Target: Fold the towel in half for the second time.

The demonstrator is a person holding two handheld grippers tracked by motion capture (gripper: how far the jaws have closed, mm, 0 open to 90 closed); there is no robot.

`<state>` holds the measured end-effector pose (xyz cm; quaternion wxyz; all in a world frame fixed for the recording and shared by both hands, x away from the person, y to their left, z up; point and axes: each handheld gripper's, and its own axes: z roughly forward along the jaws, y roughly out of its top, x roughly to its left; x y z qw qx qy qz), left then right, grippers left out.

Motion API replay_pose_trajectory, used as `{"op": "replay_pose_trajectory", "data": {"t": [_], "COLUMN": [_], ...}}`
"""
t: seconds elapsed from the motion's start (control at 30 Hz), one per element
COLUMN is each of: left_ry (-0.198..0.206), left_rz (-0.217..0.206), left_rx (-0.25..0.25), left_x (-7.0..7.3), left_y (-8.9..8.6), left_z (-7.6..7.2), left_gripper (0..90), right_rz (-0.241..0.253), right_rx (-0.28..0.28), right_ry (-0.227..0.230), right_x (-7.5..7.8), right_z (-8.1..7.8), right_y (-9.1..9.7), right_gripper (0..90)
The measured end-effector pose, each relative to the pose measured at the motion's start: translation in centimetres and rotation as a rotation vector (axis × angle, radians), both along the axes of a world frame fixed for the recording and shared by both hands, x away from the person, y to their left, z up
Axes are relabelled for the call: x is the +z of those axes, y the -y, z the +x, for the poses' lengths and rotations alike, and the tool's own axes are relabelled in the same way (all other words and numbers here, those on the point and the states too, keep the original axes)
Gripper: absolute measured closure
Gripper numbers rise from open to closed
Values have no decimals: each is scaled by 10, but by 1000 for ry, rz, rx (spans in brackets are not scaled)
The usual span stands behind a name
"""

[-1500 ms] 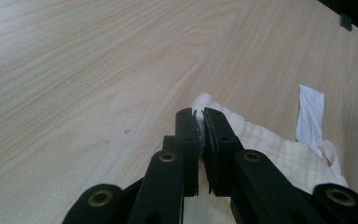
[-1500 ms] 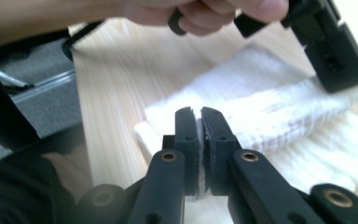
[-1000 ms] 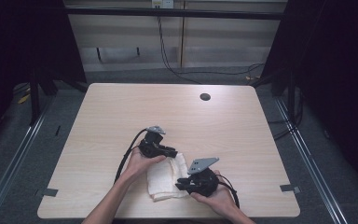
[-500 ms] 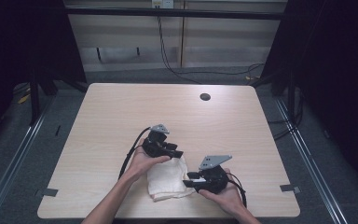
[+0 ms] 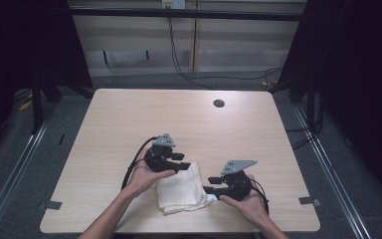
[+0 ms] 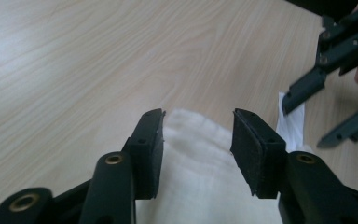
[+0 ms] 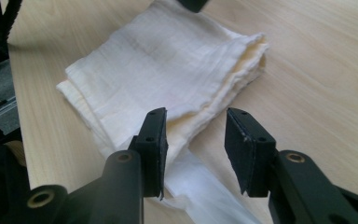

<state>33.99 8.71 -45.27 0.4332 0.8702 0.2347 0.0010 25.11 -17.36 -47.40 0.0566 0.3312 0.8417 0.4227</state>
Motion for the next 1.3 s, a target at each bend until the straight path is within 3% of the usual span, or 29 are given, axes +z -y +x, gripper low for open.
{"op": "replay_pose_trajectory", "data": {"t": [0.13, 0.3, 0.4, 0.53, 0.63, 0.83, 1.1, 1.3], "left_ry": [10, 21, 45, 48, 41, 85, 75, 80], "left_rz": [6, -2, -2, 11, 15, 13, 12, 57], "left_rx": [-5, 48, 55, 112, 126, 160, 241, 271], "left_x": [5, 13, 19, 21, 22, 27, 19, 5], "left_y": [-13, -29, -40, -56, -66, -89, -124, -143], "left_z": [-10, -19, -24, -29, -33, -48, -54, -63], "left_gripper": [510, 554, 511, 483, 462, 359, 320, 312], "right_rz": [17, 57, 73, 86, 79, 83, 97, 93], "right_rx": [-15, -67, -75, -100, -110, -148, -191, -235], "right_ry": [16, 60, 69, 90, 92, 107, 118, 113], "right_x": [6, 18, 24, 32, 34, 37, 32, 26], "right_z": [1, 2, 4, 3, 3, 1, -6, -12], "right_y": [7, 19, 27, 38, 44, 58, 73, 88], "right_gripper": [575, 547, 530, 512, 499, 473, 414, 388]}}
